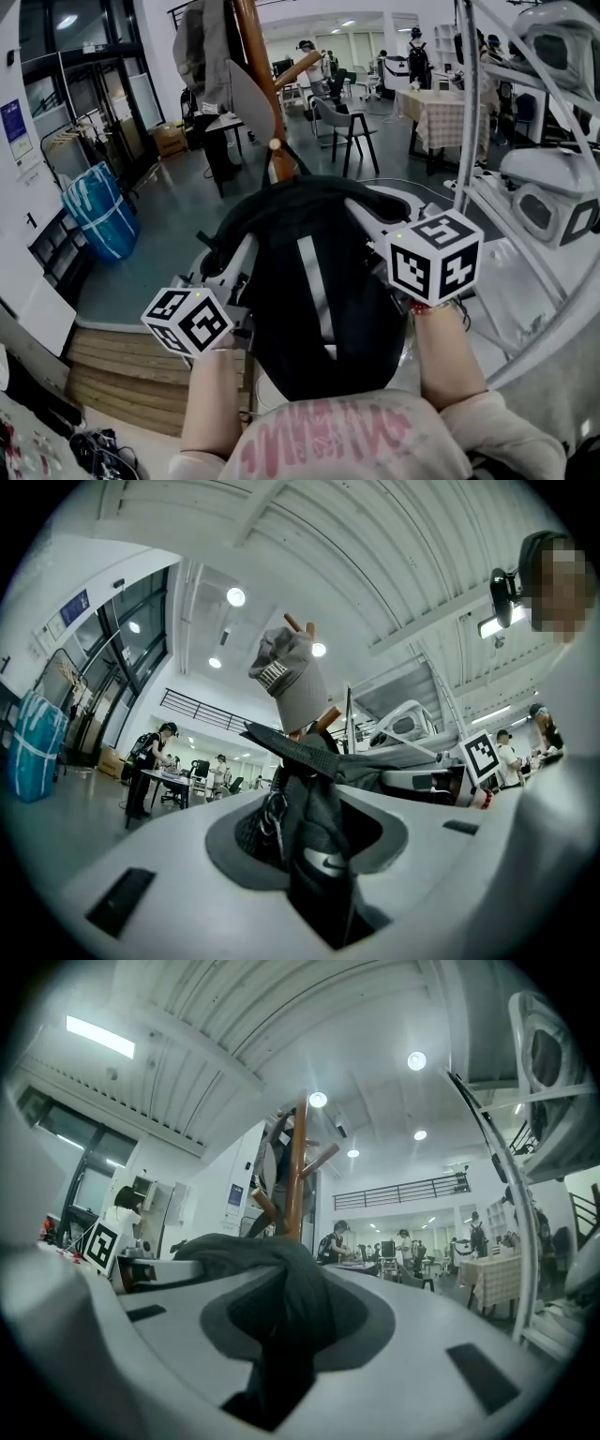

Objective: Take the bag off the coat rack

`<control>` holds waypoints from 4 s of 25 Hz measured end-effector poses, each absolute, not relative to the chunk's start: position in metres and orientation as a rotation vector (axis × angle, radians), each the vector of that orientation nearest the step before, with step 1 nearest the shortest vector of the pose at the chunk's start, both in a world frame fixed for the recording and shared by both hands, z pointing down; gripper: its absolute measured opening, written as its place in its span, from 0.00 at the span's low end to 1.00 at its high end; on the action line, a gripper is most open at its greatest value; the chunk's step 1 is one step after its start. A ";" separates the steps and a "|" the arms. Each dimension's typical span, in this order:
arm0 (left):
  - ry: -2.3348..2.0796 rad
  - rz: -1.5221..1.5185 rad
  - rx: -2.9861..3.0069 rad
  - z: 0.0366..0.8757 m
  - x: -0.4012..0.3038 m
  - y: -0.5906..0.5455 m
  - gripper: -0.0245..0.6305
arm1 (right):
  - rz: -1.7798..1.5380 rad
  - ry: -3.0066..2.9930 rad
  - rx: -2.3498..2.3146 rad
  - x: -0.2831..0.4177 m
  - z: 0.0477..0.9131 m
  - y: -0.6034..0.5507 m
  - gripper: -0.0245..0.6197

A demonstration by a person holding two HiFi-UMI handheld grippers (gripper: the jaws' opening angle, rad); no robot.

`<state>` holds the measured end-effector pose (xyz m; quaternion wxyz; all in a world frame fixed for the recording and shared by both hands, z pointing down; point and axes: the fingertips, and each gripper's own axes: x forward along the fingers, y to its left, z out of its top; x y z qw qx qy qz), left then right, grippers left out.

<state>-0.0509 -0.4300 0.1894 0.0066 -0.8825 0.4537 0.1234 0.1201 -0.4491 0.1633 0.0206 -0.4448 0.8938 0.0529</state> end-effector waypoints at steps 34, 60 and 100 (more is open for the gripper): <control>1.435 0.390 -2.701 0.170 -0.050 -0.431 0.21 | 0.206 2.728 -1.409 0.118 0.149 -0.450 0.19; 1.370 0.424 -2.650 0.143 -0.046 -0.384 0.20 | 0.254 2.678 -1.392 0.121 0.125 -0.404 0.19; 1.103 0.442 -2.795 0.144 -0.082 -0.327 0.19 | 0.217 2.543 -1.657 0.084 0.128 -0.316 0.19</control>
